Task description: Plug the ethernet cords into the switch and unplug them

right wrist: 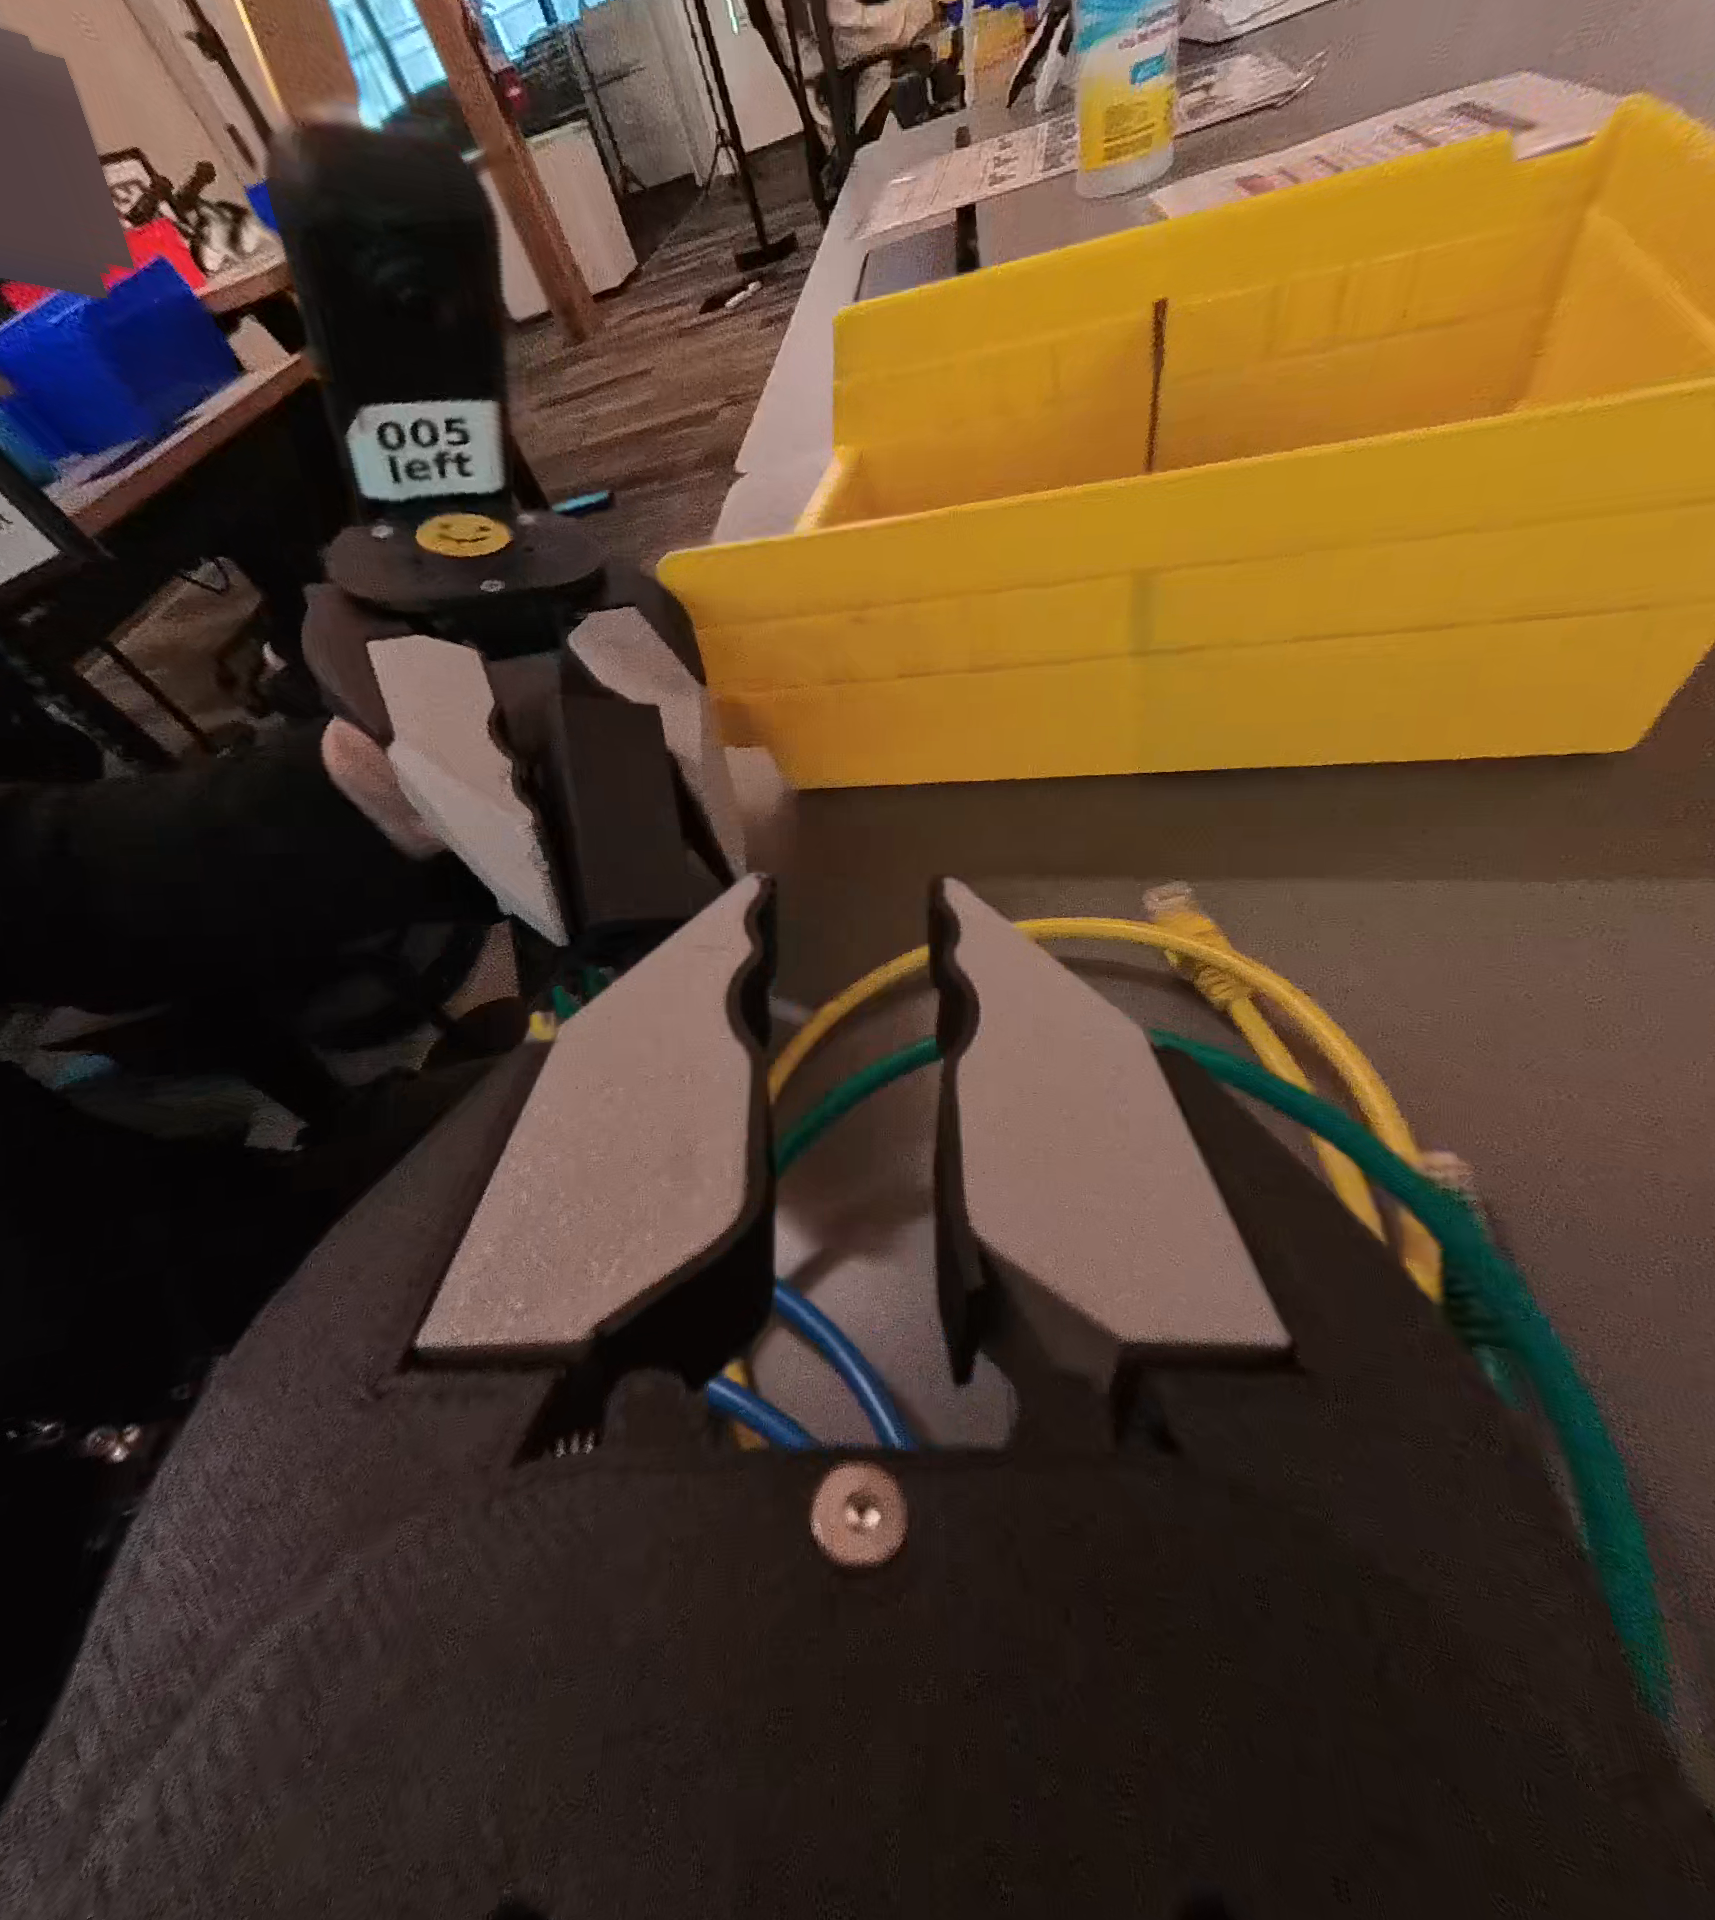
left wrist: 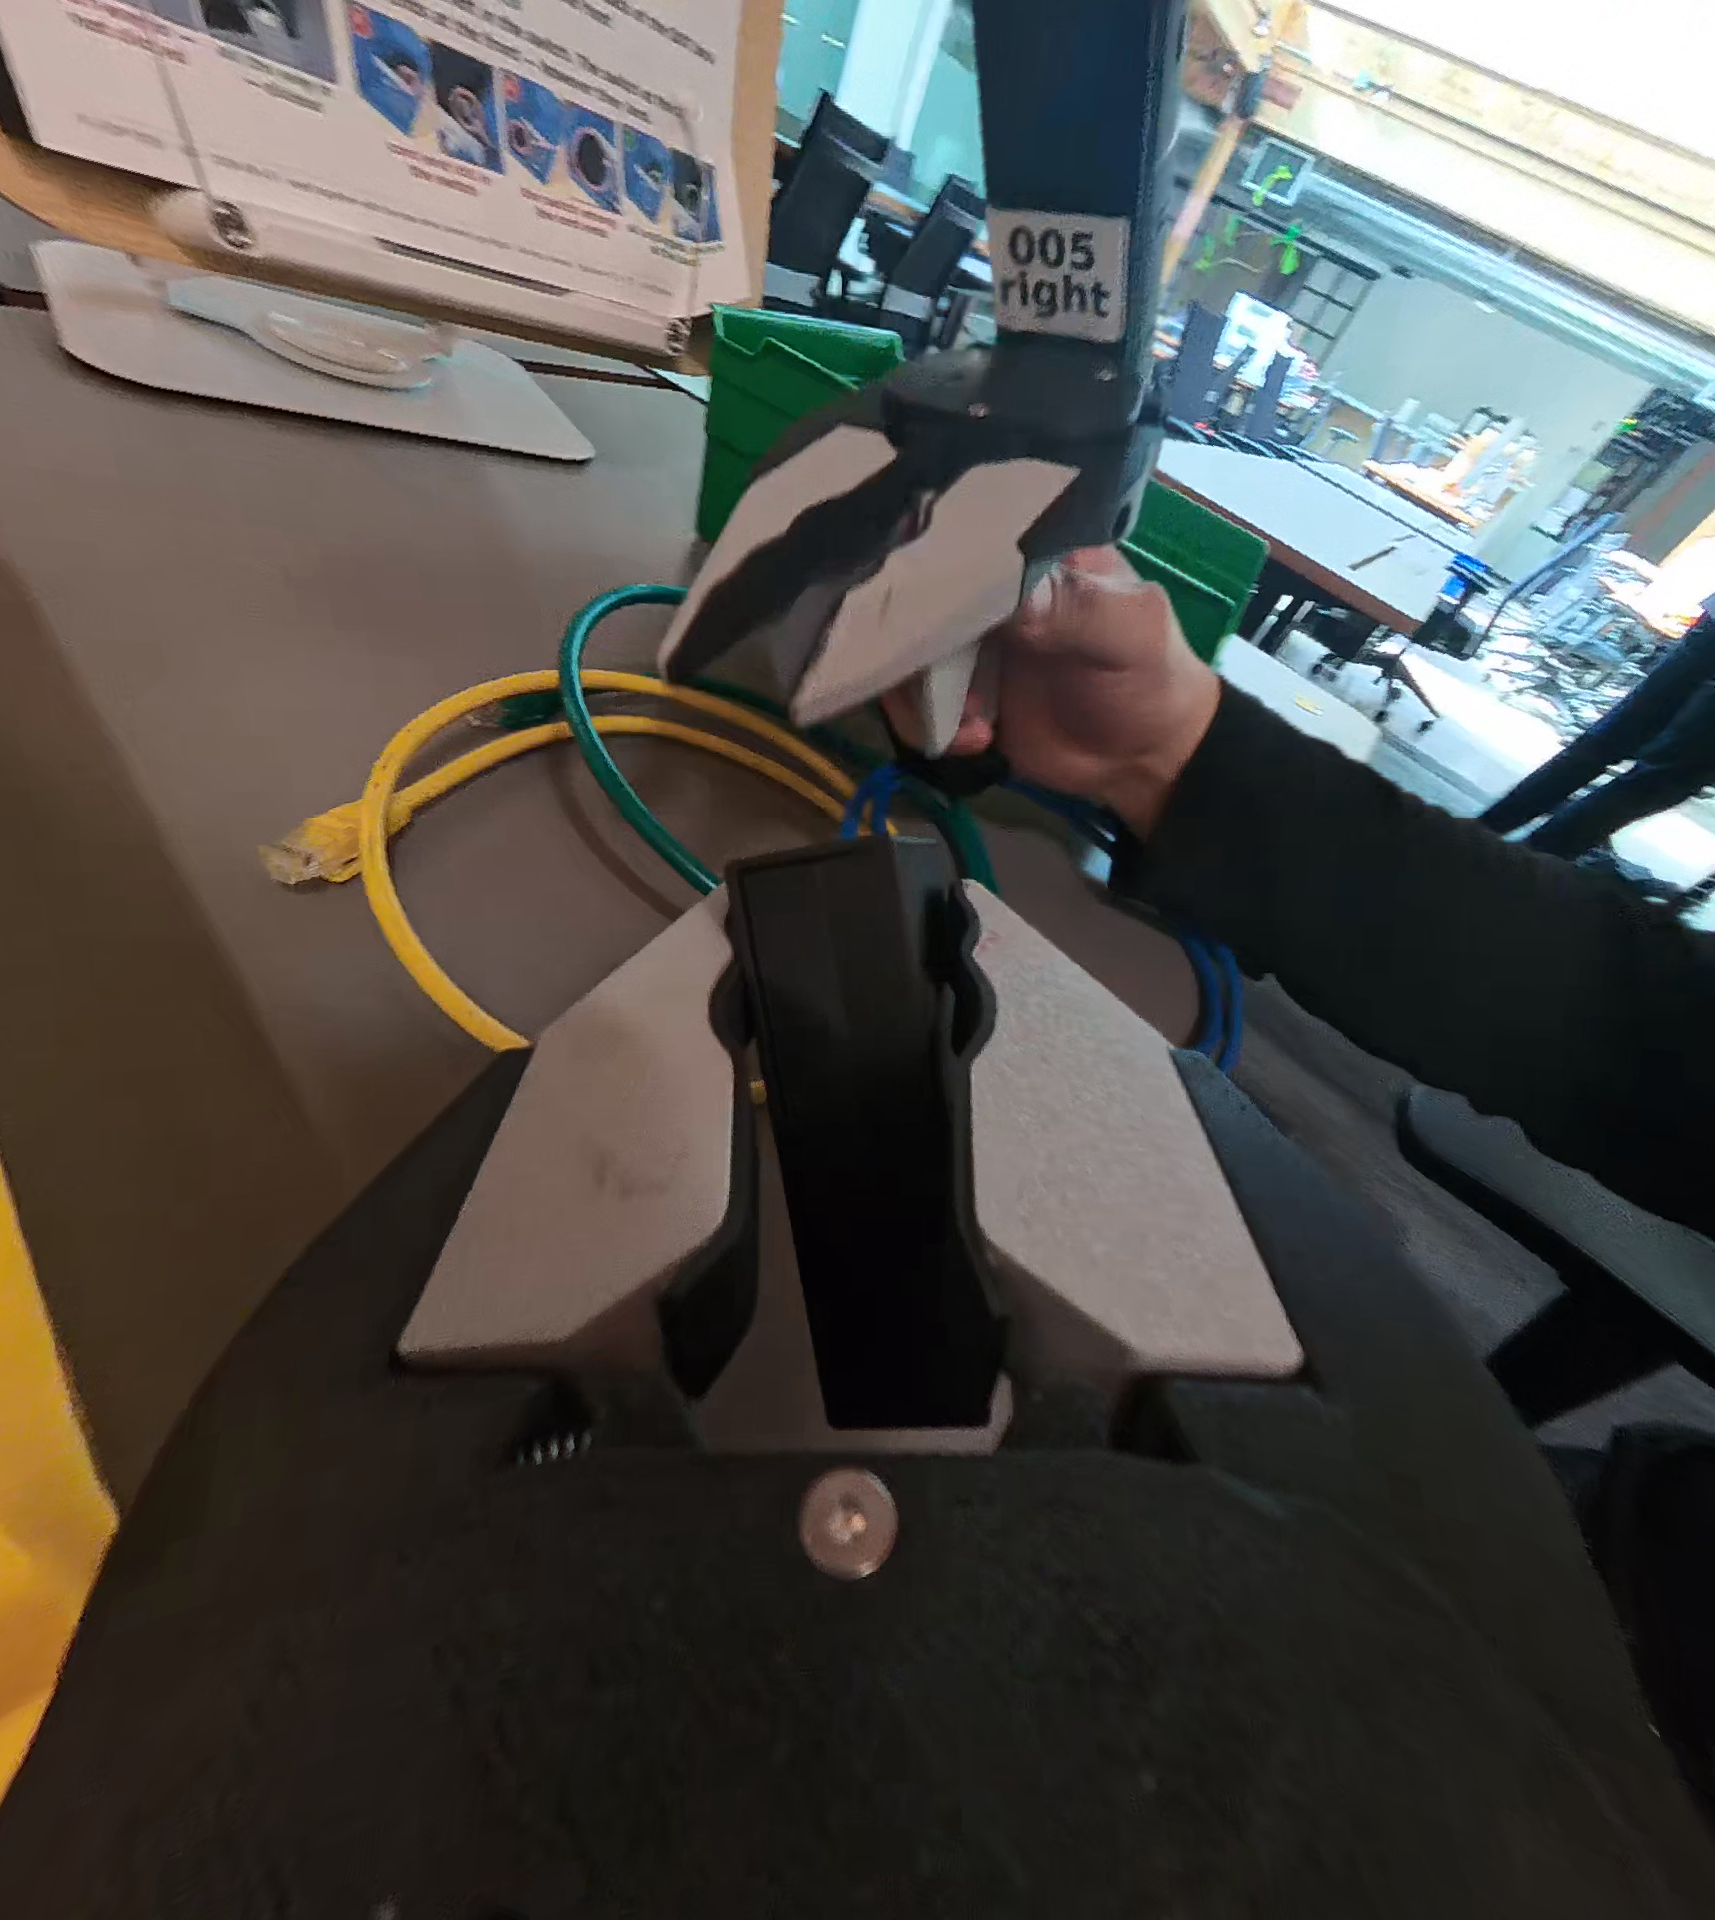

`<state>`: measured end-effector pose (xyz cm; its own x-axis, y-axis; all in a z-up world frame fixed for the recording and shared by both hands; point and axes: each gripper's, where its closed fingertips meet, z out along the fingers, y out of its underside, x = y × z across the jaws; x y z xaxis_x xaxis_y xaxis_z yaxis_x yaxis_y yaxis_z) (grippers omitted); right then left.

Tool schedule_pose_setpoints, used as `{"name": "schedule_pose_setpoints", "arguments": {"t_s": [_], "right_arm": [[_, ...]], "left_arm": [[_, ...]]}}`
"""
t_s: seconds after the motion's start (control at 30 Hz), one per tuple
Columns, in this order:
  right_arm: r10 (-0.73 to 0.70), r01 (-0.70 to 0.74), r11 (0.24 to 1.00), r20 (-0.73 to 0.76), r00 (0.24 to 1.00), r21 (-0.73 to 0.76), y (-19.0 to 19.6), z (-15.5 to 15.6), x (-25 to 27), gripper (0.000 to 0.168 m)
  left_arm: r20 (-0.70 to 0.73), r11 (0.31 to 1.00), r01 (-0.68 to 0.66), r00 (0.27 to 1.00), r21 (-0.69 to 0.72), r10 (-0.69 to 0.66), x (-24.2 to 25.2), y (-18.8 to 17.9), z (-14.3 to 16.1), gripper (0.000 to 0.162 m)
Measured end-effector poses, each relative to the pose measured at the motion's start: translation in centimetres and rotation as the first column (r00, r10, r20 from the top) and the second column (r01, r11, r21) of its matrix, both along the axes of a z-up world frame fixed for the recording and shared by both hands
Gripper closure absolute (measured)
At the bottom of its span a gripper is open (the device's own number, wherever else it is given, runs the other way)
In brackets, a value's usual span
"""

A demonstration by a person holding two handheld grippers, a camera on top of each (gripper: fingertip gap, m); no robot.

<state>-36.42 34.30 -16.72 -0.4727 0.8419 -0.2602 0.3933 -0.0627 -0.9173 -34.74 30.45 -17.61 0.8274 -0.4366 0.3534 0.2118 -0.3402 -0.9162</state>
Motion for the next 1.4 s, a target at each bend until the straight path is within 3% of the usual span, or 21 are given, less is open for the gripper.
{"name": "schedule_pose_setpoints", "arguments": {"t_s": [0.1,0.23,0.37,0.5,0.73,0.77,0.8,0.87,1.0,1.1,1.2,1.3,1.37,1.4], "right_arm": [[0.03,-0.029,0.998,0.007,1.0,-0.051,0.8,1.9,0.0,0.132],[0.177,-0.177,0.984,-0.011,0.984,-0.025,-2.4,2.7,2.0,0.12],[0.255,-0.254,0.967,0.011,0.967,-0.011,-4.6,0.6,2.0,0.12],[0.355,-0.351,0.926,0.005,0.935,-0.141,-6.1,0.2,1.8,0.131],[0.346,-0.344,0.937,0.03,0.938,-0.057,-6.3,-1.4,1.7,0.126],[0.343,-0.341,0.939,0.04,0.939,-0.035,-6.4,-1.6,1.7,0.129],[0.367,-0.367,0.93,0.038,0.929,-0.023,-6.7,-1.6,2.1,0.145],[0.357,-0.357,0.934,0.026,0.934,0.017,-6.6,-1.5,2.3,0.147],[0.33,-0.331,0.943,0.028,0.944,0.023,-6.5,-1.6,2.0,0.13],[0.379,-0.379,0.925,0.051,0.924,-0.007,-7.4,-2.0,2.3,0.142],[0.378,-0.378,0.926,0.078,0.923,-0.01,-7.6,-2.3,2.2,0.144],[0.347,-0.341,0.937,0.086,0.934,-0.082,-6.5,-1.8,1.9,0.144],[0.309,-0.295,0.943,0.078,0.948,-0.151,-5.1,-1.3,1.7,0.145],[0.29,-0.272,0.945,0.076,0.954,-0.183,-4.4,-1.0,1.7,0.145]], "left_arm": [[-0.016,1.0,-0.022,1.0,0.002,0.022,0.1,0.3,-0.2,0.126],[-0.061,0.998,0.029,0.998,0.063,-0.025,0.7,-0.1,0.2,0.127],[-0.077,0.993,0.066,0.995,0.097,-0.059,1.2,-0.4,0.5,0.129],[-0.201,0.989,0.085,0.978,0.122,-0.059,1.6,-0.9,0.3,0.127],[-0.339,0.995,0.098,0.937,0.027,-0.083,1.4,-1.2,-1.5,0.119],[-0.358,0.995,0.095,0.93,0.004,-0.087,1.2,-1.4,-1.8,0.118],[-0.394,0.997,0.07,0.916,-0.03,-0.076,0.8,-1.4,-2.4,0.112],[-0.474,0.996,0.046,0.877,-0.078,-0.078,0.3,-1.7,-3.3,0.106],[-0.494,0.998,0.056,0.867,-0.03,-0.063,0.9,-1.6,-2.7,0.107],[-0.474,0.998,0.05,0.879,-0.029,-0.057,1.2,-1.3,-2.9,0.106],[-0.51,0.999,0.044,0.859,-0.001,-0.038,1.0,-1.2,-2.7,0.102],[-0.643,0.998,0.016,0.765,0.067,0.031,-0.4,-1.7,-1.7,0.094],[-0.775,0.988,-0.001,0.62,0.157,0.124,-2.1,-2.4,-0.9,0.084],[-0.826,0.978,0.012,0.537,0.21,0.171,-2.7,-2.9,-0.4,0.089]]}}
